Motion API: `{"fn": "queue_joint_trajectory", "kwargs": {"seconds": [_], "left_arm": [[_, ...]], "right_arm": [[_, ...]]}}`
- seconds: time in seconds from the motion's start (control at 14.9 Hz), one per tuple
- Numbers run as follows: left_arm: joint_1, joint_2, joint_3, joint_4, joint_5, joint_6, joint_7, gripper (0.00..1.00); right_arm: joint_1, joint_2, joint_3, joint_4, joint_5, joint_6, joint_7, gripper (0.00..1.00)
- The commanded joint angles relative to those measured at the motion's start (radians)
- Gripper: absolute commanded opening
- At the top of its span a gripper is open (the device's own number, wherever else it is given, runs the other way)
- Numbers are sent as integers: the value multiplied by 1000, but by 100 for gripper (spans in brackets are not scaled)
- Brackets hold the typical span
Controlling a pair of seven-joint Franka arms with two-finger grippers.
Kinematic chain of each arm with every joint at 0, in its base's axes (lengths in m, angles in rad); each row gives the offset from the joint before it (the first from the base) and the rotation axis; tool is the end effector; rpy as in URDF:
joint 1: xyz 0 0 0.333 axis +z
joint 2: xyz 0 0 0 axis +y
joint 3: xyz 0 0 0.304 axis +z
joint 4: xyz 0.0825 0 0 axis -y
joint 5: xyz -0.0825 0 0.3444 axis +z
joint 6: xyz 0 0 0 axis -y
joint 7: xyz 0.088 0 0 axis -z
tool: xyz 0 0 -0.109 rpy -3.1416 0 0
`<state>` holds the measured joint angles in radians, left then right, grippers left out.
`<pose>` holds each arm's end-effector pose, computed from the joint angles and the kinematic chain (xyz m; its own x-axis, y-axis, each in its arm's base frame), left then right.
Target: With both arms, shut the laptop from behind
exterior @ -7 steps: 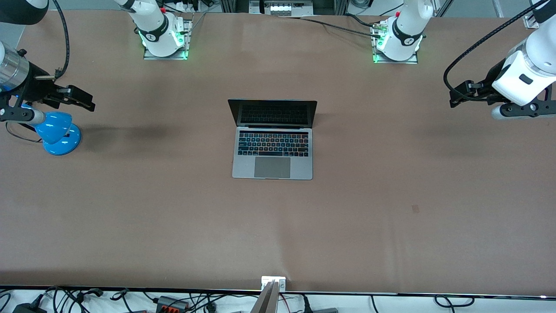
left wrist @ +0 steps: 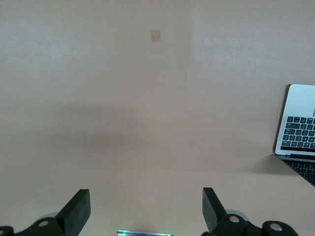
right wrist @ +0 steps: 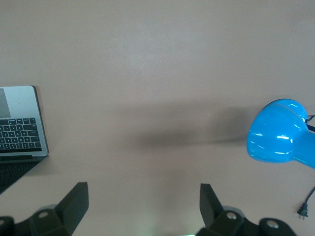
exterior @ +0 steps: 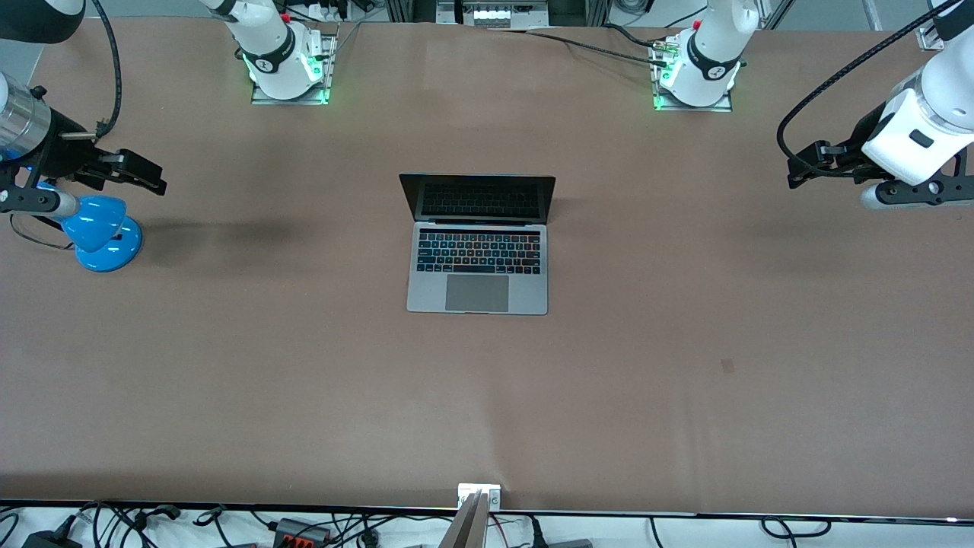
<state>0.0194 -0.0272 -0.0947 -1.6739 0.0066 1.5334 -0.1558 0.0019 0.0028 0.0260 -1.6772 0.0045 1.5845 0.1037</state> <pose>0.4976 -0.0374 0.5770 0.9905 0.0814 -0.1104 0.0790 -0.9965 -0.0266 0.5117 0.0147 0.5643 0.9925 -0.0759 -0.0953 -0.0757 -0.9971 0.0054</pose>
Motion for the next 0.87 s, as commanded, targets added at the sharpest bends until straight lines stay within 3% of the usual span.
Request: {"fn": "queue_joint_trajectory", "kwargs": {"seconds": [0.0,0.4,0.47,0.54,0.67,0.74,0.8], "left_arm": [[4,15,3,28,-46,-13,12,100],[4,26,7,26,-62,-15,18,100],[4,27,7,26,-62,-16,18,94],[4,26,6,26,-63,-19,18,68],[5,23,0,26,-63,-39,18,61],[5,23,-2,26,-60,-54,21,51],[5,18,0,26,-60,-76,28,32]], "right_arm": [[-5,5,3,19,15,-18,-12,100],[-3,19,11,19,17,-18,-13,100],[-3,23,11,19,17,-18,-13,100],[-3,31,11,17,17,-18,-13,100],[-3,60,9,17,17,-20,-19,100],[0,68,11,19,17,-18,-19,100],[-3,69,11,19,15,-17,-16,100]]}}
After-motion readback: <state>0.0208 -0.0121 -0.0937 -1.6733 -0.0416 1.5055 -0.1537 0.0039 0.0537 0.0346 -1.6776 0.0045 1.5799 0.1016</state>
